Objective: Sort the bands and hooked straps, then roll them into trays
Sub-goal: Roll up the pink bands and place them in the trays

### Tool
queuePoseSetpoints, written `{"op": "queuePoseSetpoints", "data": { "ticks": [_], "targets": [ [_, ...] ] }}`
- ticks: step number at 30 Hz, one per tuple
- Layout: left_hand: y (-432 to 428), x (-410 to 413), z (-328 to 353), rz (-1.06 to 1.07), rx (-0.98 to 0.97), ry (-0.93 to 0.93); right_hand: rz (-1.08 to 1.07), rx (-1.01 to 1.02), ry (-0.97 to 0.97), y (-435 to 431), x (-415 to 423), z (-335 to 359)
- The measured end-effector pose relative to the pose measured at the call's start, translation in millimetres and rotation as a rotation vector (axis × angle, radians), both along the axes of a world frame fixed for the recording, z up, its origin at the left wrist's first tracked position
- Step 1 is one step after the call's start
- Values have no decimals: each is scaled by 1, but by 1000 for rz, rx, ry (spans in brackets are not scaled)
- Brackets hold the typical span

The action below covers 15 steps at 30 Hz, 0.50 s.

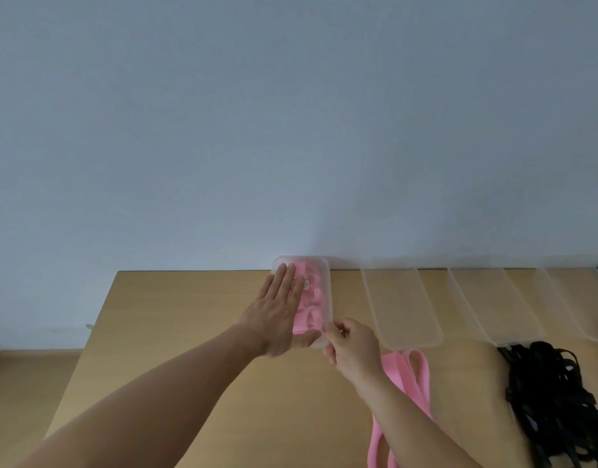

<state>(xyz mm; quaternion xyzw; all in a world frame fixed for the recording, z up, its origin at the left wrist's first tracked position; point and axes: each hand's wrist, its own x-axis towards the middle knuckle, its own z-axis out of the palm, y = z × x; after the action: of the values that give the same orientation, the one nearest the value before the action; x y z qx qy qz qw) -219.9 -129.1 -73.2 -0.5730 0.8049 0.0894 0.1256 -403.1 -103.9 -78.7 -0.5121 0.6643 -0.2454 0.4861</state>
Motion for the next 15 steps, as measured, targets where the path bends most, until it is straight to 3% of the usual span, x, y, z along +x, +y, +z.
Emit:
{"op": "queuePoseSetpoints", "data": {
  "ticks": [5, 12, 15],
  "targets": [
    [7, -4, 1, 104, 0, 64, 56, -4, 24, -3, -1, -1],
    [3, -6, 15, 149, 89, -26, 135, 30, 47, -10, -4, 10],
    [11, -14, 29, 207, 21, 62, 141, 24, 47, -8, -11, 27]
  ]
}}
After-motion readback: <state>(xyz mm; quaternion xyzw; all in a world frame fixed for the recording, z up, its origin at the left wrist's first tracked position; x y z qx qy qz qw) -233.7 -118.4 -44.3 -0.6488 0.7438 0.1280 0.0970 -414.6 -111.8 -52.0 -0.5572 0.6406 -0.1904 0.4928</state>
